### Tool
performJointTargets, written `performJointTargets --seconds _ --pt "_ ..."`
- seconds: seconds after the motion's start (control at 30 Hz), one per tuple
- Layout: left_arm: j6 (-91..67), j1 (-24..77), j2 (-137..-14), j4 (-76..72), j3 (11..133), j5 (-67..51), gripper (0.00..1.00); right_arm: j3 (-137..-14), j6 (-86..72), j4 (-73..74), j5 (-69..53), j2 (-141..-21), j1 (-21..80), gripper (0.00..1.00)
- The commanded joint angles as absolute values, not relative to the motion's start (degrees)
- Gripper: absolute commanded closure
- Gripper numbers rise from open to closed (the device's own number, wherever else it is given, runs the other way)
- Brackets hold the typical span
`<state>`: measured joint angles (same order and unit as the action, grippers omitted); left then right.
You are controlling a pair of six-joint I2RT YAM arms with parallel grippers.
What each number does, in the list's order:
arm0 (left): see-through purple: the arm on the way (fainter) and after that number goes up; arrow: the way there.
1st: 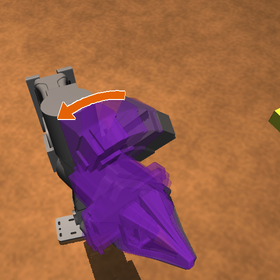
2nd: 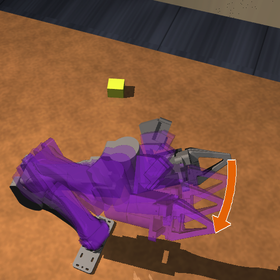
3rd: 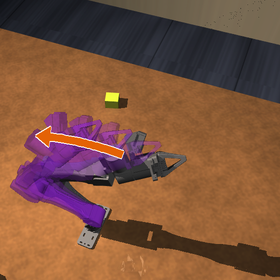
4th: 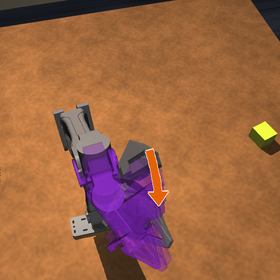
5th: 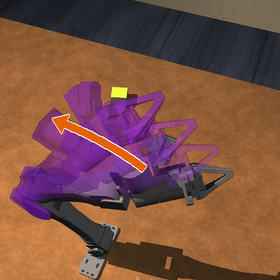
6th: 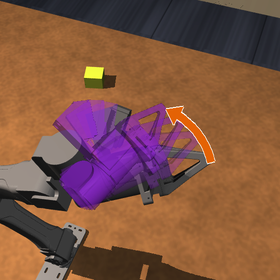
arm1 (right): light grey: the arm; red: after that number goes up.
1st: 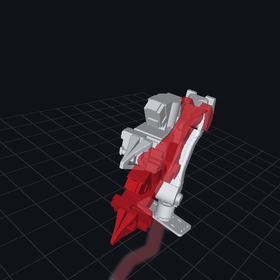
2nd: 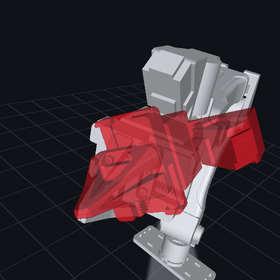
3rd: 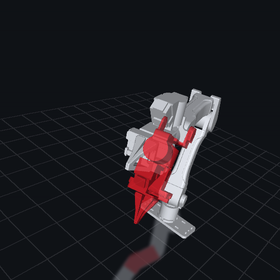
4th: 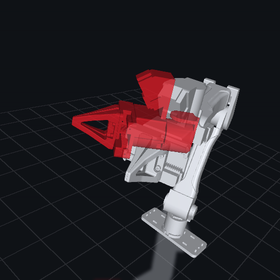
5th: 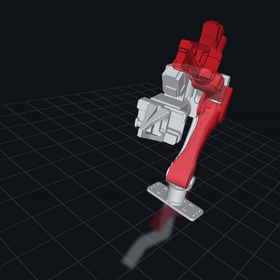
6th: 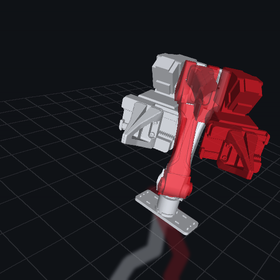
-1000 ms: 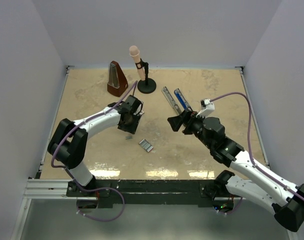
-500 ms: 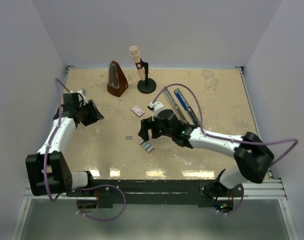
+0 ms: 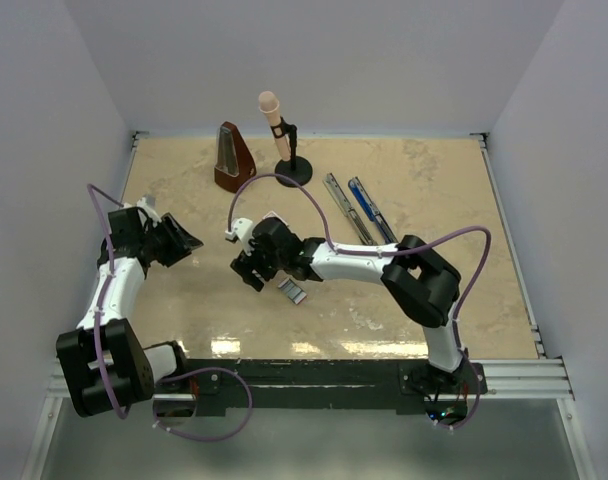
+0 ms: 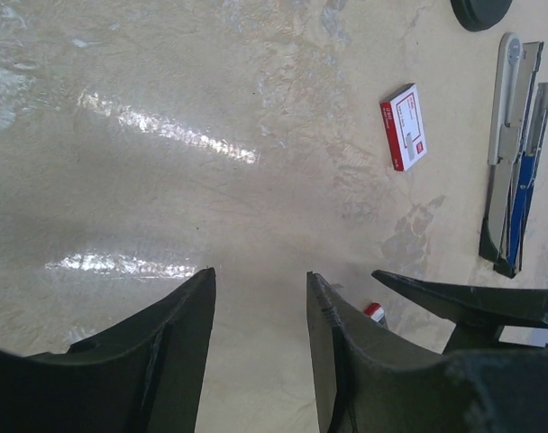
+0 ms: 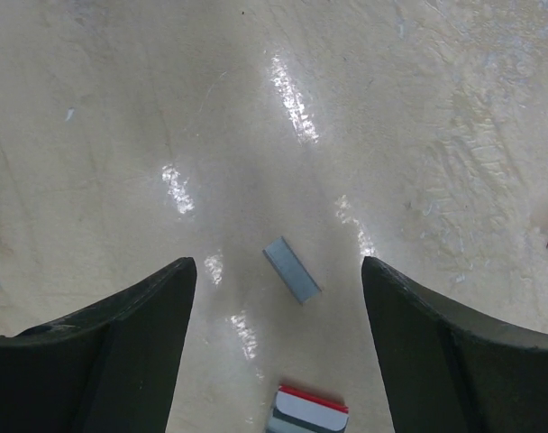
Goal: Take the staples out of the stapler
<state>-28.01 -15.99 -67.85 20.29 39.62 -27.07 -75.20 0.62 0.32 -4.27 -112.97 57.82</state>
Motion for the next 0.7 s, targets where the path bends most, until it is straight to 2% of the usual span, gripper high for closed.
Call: performJointTargets --seconds 0.0,0.23,0.67 --pt "-28.9 -16.5 -66.9 16.9 39.6 -30.2 0.5 -79.6 7.8 3.4 -6.2 -114.6 57.5 0.24" --pt "-28.8 -16.5 -66.7 16.6 39.1 -31.3 0.5 -79.3 9.4 3.7 -6.2 -116.6 57.4 0.27" --pt "-28.7 -16.5 -65.5 16.8 38.9 -30.6 0.5 -76.9 9.5 2.8 -9.7 -118.3 56.5 0.41"
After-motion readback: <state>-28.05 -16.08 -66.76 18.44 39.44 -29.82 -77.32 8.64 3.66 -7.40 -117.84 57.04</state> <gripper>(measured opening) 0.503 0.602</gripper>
